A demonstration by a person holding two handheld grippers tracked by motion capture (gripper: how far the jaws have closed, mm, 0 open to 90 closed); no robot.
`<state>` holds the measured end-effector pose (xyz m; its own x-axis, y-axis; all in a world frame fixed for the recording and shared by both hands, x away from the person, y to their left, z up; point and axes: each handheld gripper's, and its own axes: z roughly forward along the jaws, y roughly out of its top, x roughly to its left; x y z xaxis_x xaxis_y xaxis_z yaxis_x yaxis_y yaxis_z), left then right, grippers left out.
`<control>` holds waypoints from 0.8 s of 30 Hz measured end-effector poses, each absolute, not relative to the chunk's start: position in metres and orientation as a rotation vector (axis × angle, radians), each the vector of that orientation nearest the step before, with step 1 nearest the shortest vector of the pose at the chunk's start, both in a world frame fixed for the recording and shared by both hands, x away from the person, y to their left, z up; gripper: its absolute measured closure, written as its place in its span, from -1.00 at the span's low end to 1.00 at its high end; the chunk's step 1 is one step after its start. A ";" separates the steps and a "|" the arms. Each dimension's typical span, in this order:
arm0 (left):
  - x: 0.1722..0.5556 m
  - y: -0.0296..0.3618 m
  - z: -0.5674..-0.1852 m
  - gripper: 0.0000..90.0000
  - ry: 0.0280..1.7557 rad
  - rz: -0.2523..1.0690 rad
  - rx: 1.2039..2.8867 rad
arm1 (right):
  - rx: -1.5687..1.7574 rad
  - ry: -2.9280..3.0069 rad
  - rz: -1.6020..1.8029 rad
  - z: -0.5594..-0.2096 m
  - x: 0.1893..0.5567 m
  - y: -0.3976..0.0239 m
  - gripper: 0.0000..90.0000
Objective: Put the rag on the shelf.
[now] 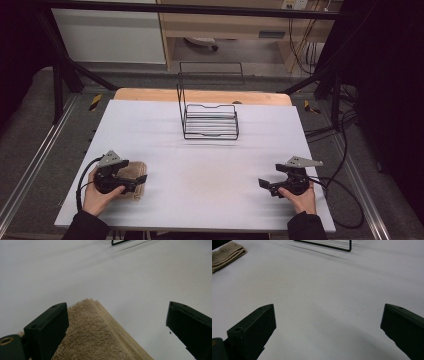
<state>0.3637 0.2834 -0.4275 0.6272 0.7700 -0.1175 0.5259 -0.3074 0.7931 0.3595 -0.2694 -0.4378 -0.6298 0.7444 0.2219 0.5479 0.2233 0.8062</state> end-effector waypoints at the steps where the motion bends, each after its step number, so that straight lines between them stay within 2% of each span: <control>1: 0.364 0.283 -0.427 -0.90 1.018 0.359 1.990 | 1.228 2.283 1.362 -0.438 0.359 -0.269 -0.99; 15: 0.365 0.282 -0.421 -0.88 1.031 0.364 1.997 | 1.242 2.286 1.348 -0.439 0.359 -0.267 -0.98; 24: 0.379 0.280 -0.414 -0.73 1.102 0.350 2.021 | 1.239 2.284 1.332 -0.440 0.360 -0.267 -0.98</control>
